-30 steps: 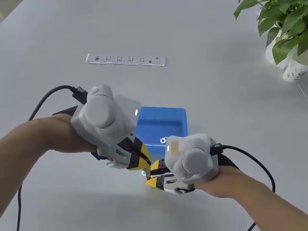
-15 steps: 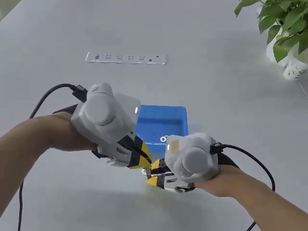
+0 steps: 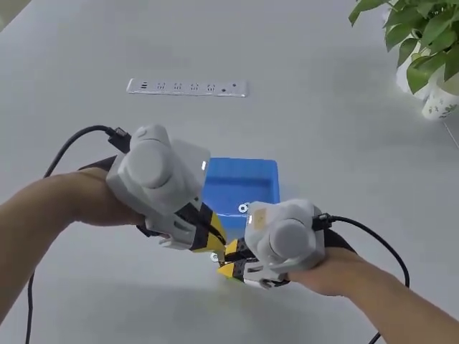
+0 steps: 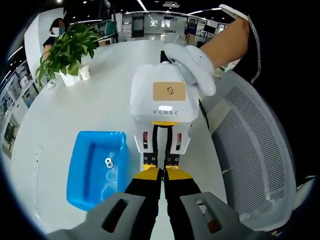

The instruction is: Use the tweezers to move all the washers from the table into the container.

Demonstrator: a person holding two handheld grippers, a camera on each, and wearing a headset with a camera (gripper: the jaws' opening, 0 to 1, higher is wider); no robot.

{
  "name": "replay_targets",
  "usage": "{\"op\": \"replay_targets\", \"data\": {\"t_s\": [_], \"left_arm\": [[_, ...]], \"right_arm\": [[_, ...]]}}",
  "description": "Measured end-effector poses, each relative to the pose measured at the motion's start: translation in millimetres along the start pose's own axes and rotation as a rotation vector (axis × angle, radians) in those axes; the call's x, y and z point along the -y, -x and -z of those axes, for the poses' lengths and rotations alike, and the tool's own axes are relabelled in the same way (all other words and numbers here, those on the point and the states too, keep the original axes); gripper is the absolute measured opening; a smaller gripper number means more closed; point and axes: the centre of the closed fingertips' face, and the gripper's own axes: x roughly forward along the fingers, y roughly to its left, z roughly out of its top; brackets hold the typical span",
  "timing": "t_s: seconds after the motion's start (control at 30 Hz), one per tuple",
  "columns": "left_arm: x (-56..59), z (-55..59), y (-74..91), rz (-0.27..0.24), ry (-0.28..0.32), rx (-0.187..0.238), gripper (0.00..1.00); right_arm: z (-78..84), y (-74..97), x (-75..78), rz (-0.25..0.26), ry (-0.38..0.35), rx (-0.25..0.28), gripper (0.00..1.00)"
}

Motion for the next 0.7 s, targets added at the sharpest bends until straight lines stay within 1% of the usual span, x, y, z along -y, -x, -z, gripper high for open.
{"op": "replay_targets", "data": {"t_s": [0.7], "left_arm": [[-0.6,0.3,-0.2,0.005,-0.003,-0.006,0.06]], "right_arm": [[0.7,0.5,-0.2,-0.001,0.012,-0.003,0.1]]}}
